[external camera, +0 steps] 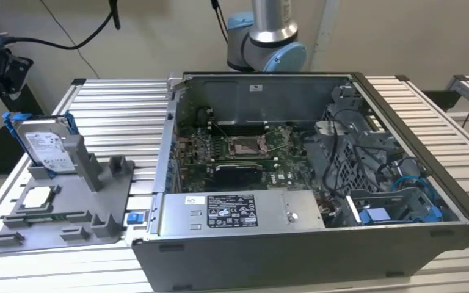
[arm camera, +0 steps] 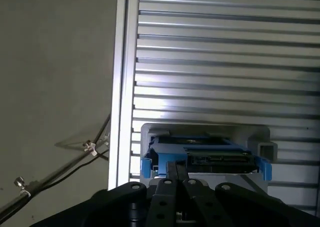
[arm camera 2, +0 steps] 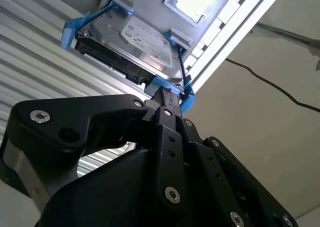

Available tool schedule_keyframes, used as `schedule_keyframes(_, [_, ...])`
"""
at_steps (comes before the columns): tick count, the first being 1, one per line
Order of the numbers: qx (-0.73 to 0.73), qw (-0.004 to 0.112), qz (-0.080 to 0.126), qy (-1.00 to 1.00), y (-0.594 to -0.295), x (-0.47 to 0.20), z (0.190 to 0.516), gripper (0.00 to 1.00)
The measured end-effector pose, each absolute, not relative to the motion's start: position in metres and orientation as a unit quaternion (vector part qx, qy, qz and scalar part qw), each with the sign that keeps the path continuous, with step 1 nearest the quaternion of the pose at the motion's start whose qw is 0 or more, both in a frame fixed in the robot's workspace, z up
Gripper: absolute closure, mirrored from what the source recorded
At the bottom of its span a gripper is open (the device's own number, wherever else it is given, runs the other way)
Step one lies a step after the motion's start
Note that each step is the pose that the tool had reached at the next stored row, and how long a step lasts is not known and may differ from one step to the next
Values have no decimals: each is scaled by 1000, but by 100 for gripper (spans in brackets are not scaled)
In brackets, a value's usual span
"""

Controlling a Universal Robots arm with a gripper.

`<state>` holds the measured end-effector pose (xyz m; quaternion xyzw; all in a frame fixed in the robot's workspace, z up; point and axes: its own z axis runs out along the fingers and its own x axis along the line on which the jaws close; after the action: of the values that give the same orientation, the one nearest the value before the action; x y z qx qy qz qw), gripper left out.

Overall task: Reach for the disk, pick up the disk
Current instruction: 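Pick up the disk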

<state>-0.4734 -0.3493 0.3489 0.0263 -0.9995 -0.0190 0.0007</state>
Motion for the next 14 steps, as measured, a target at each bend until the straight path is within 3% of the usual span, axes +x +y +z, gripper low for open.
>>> schedule_keyframes(14, [113,2,-18,-993,-349,-473,349,100])
